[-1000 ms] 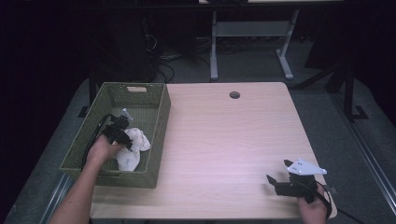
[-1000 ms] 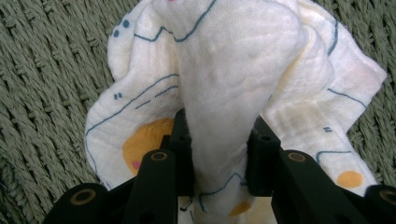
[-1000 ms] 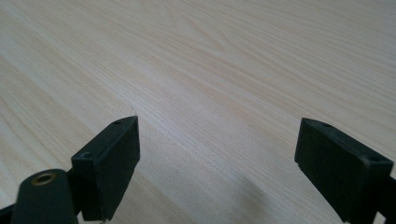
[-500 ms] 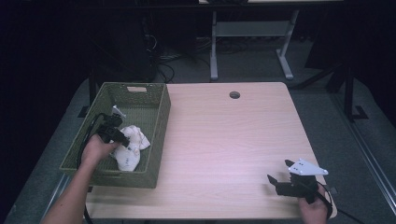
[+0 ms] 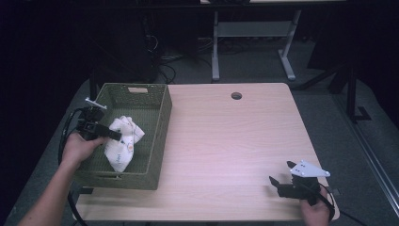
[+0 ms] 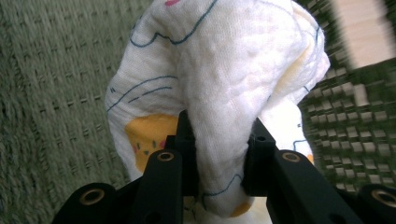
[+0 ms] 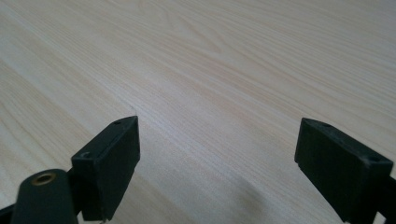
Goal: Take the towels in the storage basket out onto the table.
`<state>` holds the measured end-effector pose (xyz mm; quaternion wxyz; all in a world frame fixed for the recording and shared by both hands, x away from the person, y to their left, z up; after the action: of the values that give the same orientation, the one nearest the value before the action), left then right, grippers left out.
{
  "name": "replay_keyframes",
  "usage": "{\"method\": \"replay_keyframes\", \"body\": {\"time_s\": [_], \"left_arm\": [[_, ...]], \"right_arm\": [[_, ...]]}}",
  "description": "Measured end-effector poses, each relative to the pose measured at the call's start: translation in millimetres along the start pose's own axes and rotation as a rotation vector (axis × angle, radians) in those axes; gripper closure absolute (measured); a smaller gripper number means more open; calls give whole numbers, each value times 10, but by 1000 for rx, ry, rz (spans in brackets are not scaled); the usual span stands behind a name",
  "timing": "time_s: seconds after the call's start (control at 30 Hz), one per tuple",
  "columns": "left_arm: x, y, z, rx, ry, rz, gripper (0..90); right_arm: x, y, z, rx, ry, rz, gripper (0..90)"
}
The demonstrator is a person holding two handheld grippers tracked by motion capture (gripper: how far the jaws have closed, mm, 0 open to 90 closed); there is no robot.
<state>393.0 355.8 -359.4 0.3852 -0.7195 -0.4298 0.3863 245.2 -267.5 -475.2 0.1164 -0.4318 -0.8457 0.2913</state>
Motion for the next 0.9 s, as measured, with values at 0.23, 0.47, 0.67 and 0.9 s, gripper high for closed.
{"method": "replay_keyframes", "body": {"time_s": [0.23, 0.47, 0.67, 0.9], "left_arm": [[-32, -132, -1, -37, 8, 42, 720], [-56, -319, -37, -96, -8, 103, 719], [-50, -450, -55, -129, -26, 147, 719], [-33, -541, -52, -145, -44, 165, 719]], "right_arm": [[-6, -9, 5, 0, 5, 1, 136], [-6, -4, 0, -2, 1, 0, 137], [-6, -15, 1, -1, 8, 1, 137], [-7, -16, 1, -1, 8, 1, 137]]}}
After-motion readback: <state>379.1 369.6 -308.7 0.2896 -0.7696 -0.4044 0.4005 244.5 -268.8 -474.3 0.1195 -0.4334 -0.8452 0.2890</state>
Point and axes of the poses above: each handheld gripper's, and its own axes: y roughly forward along the jaws, z roughly out of its underside, x roughly to its left, the point moved 1 cm from there along y, roughly forward along the jaws, and after that the axes turned 4 degrees about -z, right-handed, at the moved point
